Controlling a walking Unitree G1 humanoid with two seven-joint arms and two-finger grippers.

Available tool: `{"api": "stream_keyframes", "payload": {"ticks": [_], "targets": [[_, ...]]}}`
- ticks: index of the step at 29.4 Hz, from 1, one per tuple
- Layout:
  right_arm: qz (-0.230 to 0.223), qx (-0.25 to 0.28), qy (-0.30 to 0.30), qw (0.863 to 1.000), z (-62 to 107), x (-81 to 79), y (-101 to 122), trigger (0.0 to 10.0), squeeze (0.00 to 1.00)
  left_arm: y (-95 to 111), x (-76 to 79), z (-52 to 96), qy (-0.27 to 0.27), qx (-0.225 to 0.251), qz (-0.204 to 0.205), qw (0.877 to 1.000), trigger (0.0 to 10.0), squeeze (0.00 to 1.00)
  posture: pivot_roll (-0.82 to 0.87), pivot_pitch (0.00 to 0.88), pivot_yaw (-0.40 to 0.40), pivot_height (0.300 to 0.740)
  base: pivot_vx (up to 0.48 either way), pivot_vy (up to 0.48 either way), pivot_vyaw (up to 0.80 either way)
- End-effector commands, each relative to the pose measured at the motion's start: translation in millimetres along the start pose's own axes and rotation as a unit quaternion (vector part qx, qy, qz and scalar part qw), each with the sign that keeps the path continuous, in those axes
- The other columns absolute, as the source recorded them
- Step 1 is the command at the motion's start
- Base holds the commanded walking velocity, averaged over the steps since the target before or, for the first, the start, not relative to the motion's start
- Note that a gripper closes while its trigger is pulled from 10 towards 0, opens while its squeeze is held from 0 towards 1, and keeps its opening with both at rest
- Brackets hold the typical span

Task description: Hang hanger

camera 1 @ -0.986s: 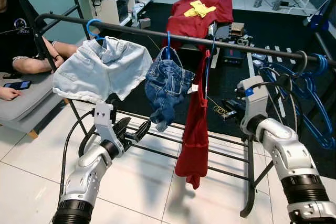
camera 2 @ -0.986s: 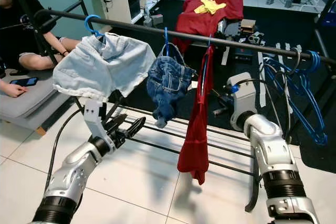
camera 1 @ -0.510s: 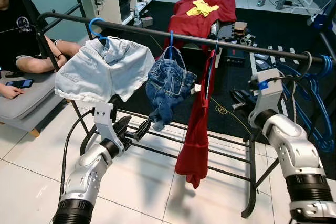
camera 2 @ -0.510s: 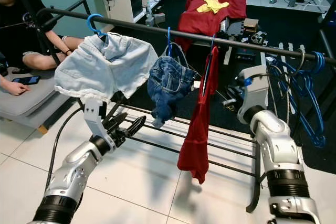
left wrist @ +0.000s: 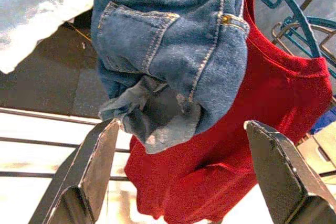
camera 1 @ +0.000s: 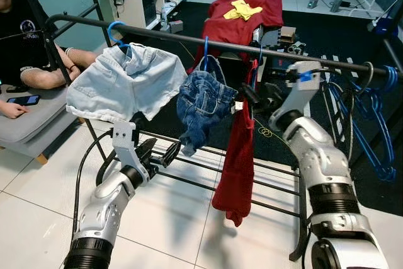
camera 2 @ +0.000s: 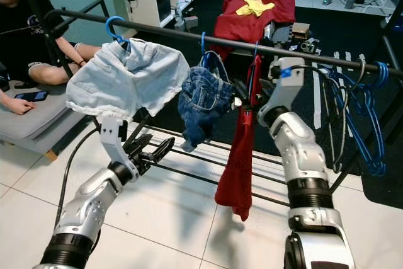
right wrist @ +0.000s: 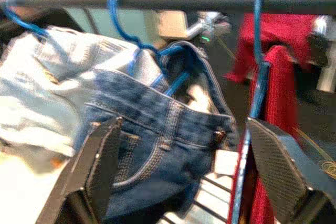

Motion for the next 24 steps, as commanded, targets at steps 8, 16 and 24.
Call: {"api": "stream_keyframes", "payload": {"ticks": [8,16,24], "targets": [[0.075,-0.043,-0.052,0.995,-15.2,4.0,-12,10.0,1.00,-2,-7.3,6.8,0.015,-0.007,-0.001,1.000,10.0,0.00,0.03,0.078,-0.020,0.740,0.000,0.000,0.00],[0.098,-0.124,-0.121,0.980,-8.2,31.3,-44,10.0,0.00,-3,-10.0,14.7,0.021,-0.009,0.001,1.000,10.0,0.00,0.03,0.091,-0.018,0.740,0.000,0.000,0.00],[0.097,-0.161,-0.124,0.974,6.7,50.2,-62,0.0,0.00,-4,-5.8,10.0,0.013,-0.011,0.003,1.000,10.0,0.00,0.02,0.080,-0.015,0.740,0.000,0.000,0.00]]}}
Point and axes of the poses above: a point about 5 cm out from each wrist's last joint towards the gripper, its own z axis pointing back from the gripper into the wrist, its own y axis along the axis of the wrist's last joint, x = y × z, the point moved 6 cm from there along -z, pointing out of the wrist towards the gripper, and after that the axes turned 5 degrees about z, right-handed, at the moved point
